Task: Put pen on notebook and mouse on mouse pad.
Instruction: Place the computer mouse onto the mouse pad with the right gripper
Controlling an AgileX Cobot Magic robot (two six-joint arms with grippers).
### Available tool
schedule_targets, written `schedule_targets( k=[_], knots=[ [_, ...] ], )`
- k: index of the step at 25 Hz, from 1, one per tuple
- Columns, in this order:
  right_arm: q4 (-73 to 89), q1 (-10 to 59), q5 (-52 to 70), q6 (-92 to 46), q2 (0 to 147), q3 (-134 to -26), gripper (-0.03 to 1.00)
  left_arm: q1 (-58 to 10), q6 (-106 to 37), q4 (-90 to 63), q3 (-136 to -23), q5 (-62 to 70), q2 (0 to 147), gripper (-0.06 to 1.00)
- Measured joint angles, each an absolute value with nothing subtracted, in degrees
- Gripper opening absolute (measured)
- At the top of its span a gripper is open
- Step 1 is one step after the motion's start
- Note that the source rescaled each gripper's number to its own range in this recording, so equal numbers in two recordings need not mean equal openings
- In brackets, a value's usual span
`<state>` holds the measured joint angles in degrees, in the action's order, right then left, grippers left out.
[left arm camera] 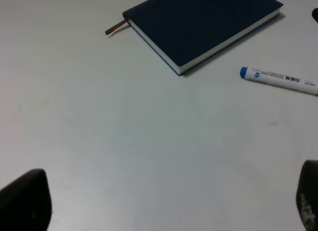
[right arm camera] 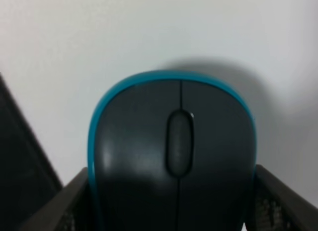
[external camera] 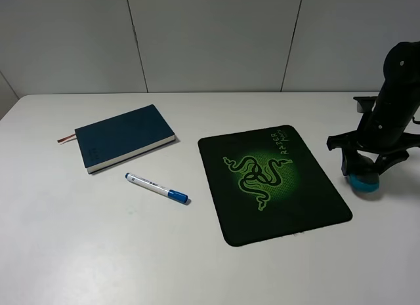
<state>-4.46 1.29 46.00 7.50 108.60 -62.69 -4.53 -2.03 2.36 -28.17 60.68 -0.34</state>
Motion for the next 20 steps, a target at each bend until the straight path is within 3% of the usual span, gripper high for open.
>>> schedule_targets(
  k=[14, 20],
  knots=[
    [2.2, 1.4, 54.8, 7.5, 100.1, -63.1, 0.01, -4.5, -2.0, 2.4, -28.2, 60.7, -0.3, 0.98],
    [2.3, 7.6, 55.5, 8.4, 99.8, -63.1, 0.01, -4.5, -2.0, 2.4, -28.2, 60.7, -0.3, 0.98]
  ],
)
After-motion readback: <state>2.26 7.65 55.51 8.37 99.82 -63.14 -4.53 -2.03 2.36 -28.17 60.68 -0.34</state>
